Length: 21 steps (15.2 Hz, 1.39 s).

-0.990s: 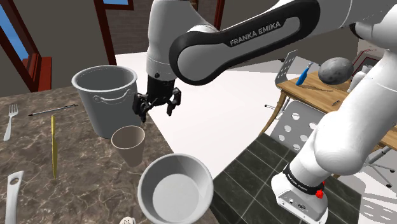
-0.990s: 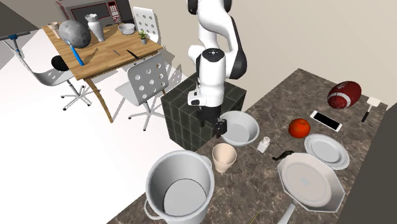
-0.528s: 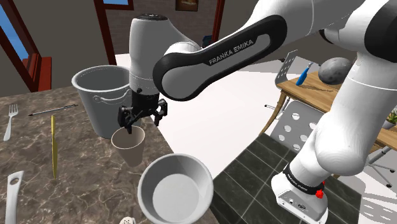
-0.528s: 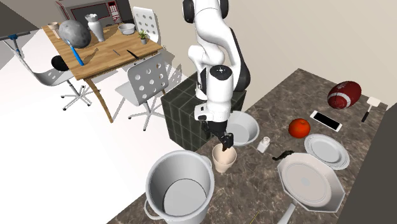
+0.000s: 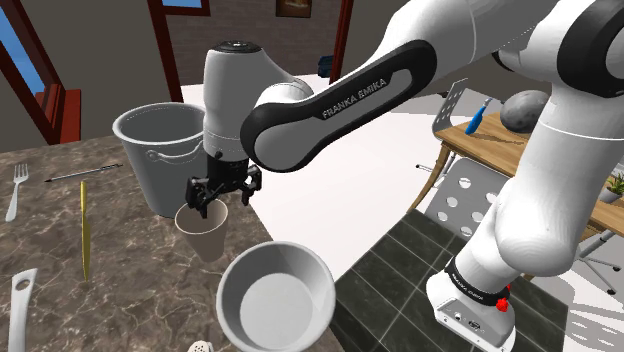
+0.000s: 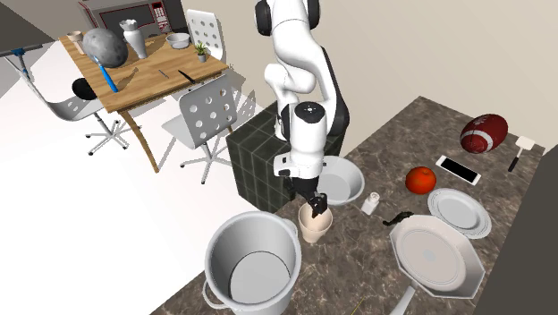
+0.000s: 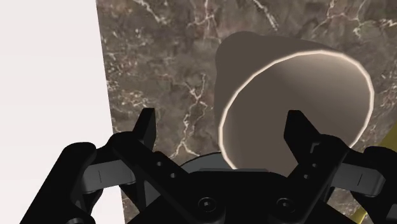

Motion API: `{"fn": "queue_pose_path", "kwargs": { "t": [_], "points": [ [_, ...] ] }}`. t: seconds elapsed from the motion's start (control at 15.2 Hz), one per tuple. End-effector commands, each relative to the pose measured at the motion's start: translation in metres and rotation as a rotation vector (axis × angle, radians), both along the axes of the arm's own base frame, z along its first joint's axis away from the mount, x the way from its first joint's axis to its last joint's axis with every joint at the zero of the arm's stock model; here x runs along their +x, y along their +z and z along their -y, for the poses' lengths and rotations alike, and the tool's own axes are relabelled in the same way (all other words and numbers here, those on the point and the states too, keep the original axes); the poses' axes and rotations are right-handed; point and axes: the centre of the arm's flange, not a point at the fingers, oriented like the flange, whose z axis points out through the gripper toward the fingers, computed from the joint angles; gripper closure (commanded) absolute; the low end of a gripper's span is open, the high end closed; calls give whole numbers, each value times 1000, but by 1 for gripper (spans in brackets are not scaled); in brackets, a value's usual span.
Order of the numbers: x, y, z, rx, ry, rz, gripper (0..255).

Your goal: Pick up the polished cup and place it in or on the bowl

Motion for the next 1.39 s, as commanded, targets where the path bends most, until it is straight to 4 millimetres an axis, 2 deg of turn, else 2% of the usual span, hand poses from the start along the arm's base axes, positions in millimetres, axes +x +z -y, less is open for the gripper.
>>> {"fn": "queue_pose_path", "kwargs": {
  "t": [0.0, 0.13, 0.2, 0.79, 1.32],
  "points": [
    [0, 0, 0, 0, 0, 0, 0],
    [0, 0, 0, 0, 0, 0, 0],
    [0, 0, 0, 0, 0, 0, 255],
    [0, 0, 0, 0, 0, 0, 255],
    [0, 42, 0, 0, 0, 0, 255]
  ]
}}
